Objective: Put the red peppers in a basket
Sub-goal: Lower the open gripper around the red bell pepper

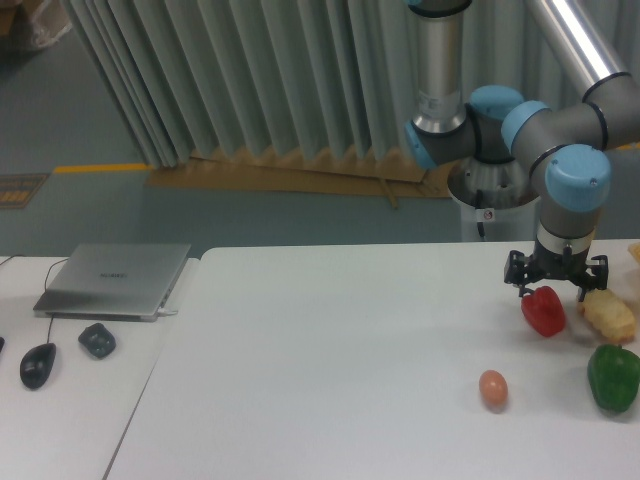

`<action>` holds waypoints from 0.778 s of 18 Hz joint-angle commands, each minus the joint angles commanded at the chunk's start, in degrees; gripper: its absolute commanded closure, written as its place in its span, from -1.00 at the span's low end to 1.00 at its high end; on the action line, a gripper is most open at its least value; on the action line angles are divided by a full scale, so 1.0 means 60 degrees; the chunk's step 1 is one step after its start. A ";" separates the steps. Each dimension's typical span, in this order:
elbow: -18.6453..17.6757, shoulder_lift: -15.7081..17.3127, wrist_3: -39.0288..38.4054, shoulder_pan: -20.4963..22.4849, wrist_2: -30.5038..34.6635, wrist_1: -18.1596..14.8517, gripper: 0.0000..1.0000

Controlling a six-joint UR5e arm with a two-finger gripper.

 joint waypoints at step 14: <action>-0.0337 -0.0234 -0.0879 -0.0601 0.0542 0.0015 -1.00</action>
